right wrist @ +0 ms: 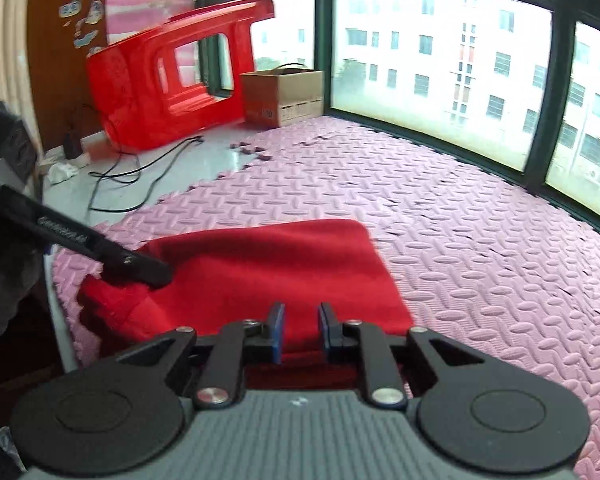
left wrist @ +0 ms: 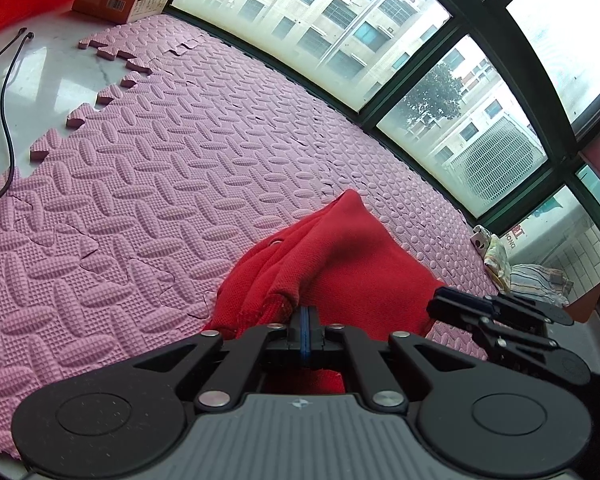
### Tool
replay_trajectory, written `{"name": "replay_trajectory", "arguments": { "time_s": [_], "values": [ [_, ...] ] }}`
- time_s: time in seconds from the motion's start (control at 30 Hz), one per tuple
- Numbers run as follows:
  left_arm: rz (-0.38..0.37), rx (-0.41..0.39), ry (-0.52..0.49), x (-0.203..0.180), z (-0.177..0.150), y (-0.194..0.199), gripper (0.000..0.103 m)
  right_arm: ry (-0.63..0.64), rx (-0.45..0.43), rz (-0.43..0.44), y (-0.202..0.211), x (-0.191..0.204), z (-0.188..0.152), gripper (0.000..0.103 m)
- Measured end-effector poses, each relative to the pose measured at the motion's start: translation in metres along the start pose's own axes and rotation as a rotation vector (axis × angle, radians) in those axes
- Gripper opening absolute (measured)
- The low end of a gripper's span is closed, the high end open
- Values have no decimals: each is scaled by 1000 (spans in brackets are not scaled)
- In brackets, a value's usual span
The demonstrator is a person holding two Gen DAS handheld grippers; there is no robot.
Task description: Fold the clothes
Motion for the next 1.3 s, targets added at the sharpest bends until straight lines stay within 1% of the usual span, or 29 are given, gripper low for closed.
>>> {"name": "replay_trajectory", "arguments": {
  "time_s": [0.03,0.07,0.1,0.13,0.2,0.27,0.33,0.4,0.47,0.53,0.57,0.67,0.7,0.73,0.77,0.83,0.9,0.97,1.13,1.23,1.3],
  "values": [
    [1,1,-3,0,0,0,3,-23,12,-21,-7,-9,-4,17],
    [1,1,-6,-1,0,0,3,-35,34,-26,-13,-15,-10,13],
    [2,2,-8,-1,0,0,3,-40,41,-24,-16,-17,-14,13],
    [3,3,-10,-1,0,0,3,-45,30,-20,-18,-17,-17,13],
    [6,6,-17,-2,1,0,3,-30,27,-23,-13,-13,-12,16],
    [7,5,-21,-6,3,3,3,-38,1,-11,-5,-14,-3,17],
    [-1,-7,-32,-13,6,8,3,-53,-18,-25,-2,-17,2,17],
    [-6,-21,-50,-21,9,12,3,-89,6,-34,-10,-25,-1,18],
    [-4,-30,-53,-24,13,12,3,-98,25,-34,-17,-28,-8,18],
    [2,-28,-25,-23,15,11,3,-73,25,-36,-15,-24,-7,20],
    [-10,-32,-12,-23,17,12,3,-69,22,-34,-14,-23,-5,21],
    [-41,-50,-8,-30,21,15,4,-61,11,-18,-10,-20,5,22],
    [-38,-55,-13,-31,22,15,4,-59,10,-10,-11,-19,9,22],
    [-32,-59,-18,-32,23,14,4,-57,5,-3,-14,-18,14,22],
    [-14,-60,-11,-30,24,12,4,-54,-2,7,-19,-16,21,22],
    [-1,-60,13,-24,25,9,4,-48,-8,22,-31,-13,30,22],
    [11,-59,32,-17,24,7,4,-45,-7,31,-41,-11,37,22],
    [20,-49,42,-13,22,5,4,-55,12,43,-61,-7,42,22],
    [46,-23,30,-4,15,-3,4,-46,83,36,-94,-4,28,22],
    [24,-19,43,-2,14,-1,4,-42,77,46,-78,-1,31,22],
    [4,-19,31,-7,14,6,4,-39,71,53,-66,1,33,23]
  ]
}}
Point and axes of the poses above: each gripper's, at about its wrist camera, not at the fingertips, and y roughly against the way its jaws point, x to its left, z to its top, the point moved 6 cm from there along -y, roughly the way its jaws point, and after that the axes turned 3 degrees about -x, right-handed, at the moved point
